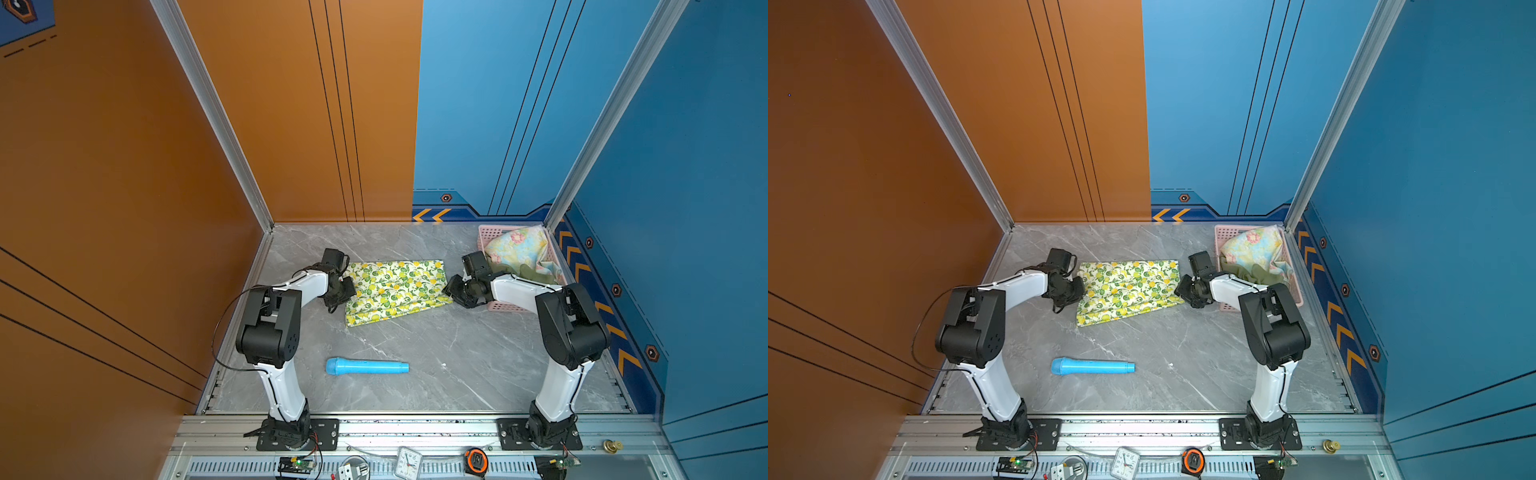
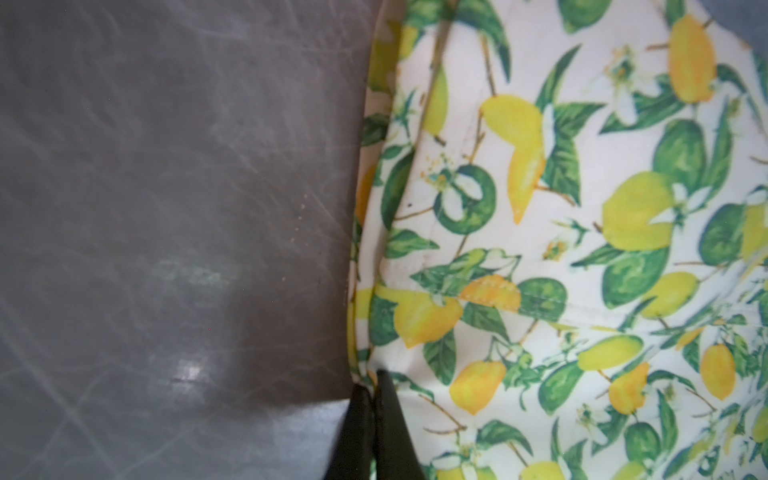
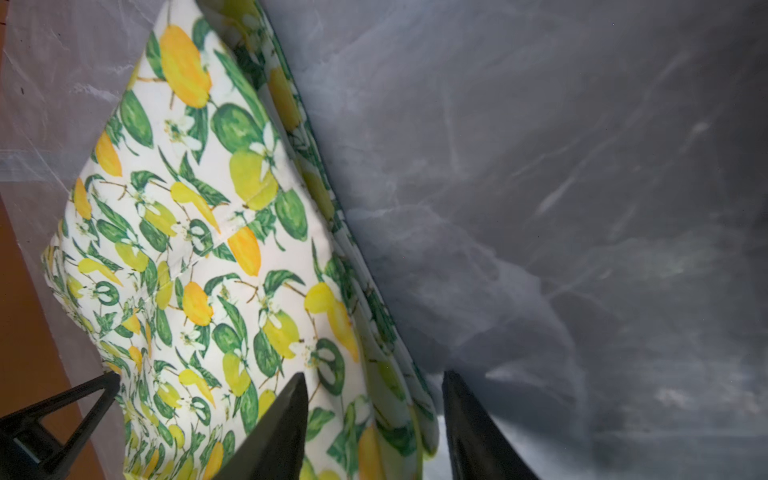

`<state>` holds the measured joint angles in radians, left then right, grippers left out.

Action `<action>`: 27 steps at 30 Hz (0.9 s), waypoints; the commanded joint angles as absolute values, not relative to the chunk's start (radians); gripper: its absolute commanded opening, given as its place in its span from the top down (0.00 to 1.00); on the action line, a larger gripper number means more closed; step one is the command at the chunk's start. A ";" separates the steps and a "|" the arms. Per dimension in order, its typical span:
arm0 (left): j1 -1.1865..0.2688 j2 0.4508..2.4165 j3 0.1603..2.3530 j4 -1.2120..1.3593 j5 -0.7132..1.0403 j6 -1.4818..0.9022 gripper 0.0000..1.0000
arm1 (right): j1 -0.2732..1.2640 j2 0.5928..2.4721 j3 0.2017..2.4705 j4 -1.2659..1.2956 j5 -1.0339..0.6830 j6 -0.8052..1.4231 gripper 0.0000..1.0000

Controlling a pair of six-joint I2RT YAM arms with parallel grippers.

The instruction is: Fold and stack the skirts

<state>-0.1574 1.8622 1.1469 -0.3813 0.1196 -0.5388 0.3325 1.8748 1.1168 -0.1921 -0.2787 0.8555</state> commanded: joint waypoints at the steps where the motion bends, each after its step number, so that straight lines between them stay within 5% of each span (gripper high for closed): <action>1: -0.155 1.894 1.132 -0.418 0.120 -0.536 1.00 | 0.326 1.915 1.101 -0.178 -0.305 0.913 0.49; 7: -0.152 1.890 1.130 -0.417 0.114 -0.534 1.00 | 0.321 1.957 1.118 -0.173 -0.335 0.916 0.60; 16: -0.153 1.902 1.134 -0.419 0.117 -0.533 1.00 | 0.316 1.991 1.169 -0.086 -0.365 0.916 1.00; 27: -0.165 1.923 1.135 -0.419 0.121 -0.543 1.00 | 0.423 1.925 1.406 -0.389 -0.141 0.592 1.00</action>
<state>-0.1566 1.8648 1.1469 -0.3809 0.1204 -0.5396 0.3767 1.9675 1.3323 -0.2649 -0.2344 0.7361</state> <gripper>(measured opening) 0.049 0.056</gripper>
